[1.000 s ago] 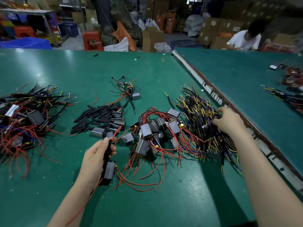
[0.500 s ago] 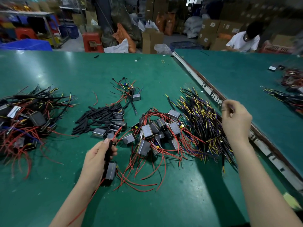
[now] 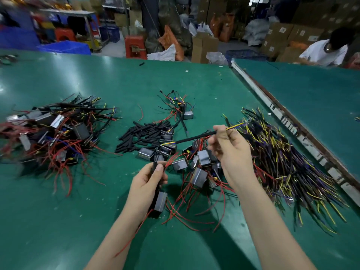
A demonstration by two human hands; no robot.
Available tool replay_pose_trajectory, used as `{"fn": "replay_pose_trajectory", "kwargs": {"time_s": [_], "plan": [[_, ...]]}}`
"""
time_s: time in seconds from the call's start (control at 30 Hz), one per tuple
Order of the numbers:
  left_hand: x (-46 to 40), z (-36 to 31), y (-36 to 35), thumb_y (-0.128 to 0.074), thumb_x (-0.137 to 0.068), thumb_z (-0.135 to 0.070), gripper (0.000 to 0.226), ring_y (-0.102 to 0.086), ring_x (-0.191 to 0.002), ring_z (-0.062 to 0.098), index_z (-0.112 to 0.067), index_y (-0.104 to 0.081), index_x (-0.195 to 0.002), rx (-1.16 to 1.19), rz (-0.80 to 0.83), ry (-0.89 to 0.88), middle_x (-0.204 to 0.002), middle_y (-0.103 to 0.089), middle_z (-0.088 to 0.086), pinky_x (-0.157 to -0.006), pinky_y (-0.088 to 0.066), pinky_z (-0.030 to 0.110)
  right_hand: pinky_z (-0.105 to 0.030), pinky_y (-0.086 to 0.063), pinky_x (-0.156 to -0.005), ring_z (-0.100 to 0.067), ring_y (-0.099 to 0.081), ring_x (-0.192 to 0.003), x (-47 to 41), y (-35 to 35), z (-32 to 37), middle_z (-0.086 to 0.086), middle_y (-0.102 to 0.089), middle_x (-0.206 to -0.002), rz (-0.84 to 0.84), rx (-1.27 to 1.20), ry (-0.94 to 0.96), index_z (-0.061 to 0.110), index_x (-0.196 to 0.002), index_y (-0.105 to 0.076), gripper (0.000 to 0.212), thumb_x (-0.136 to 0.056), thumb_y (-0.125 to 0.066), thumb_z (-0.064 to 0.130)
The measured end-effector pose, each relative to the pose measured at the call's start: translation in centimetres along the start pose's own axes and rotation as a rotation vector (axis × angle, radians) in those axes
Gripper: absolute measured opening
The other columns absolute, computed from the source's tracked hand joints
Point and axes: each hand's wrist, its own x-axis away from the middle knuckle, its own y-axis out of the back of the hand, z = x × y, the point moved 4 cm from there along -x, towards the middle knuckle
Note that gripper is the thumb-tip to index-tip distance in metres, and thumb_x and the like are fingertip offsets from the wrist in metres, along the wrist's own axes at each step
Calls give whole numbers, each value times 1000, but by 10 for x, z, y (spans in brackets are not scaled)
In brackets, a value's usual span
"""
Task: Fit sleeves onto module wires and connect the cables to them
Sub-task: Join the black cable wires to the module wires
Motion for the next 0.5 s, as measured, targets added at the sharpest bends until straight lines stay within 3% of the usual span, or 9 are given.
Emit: {"fn": "replay_pose_trajectory", "kwargs": {"time_s": [0.3,0.5], "plan": [[-2,1,4,-65,-73,-38,31,-59,-65,6,-18,-67,-95,-6,2,26,-69,-66,-6,-65,-49,15,-16,-46,-58,-1,-58,-61,-3,-11,-17,10,-63,-63,10,28,-43,19,-93,-64,25,-82,-57,40],[-3,2,5,-62,-73,-39,26,-60,-66,9,-19,-72,-85,144,-42,75,-70,-64,-1,-61,-49,16,-14,-41,-51,-5,-54,-56,-2,-7,-16,8,-62,-63,-24,42,-47,18,-89,-63,28,-83,-56,44]]}}
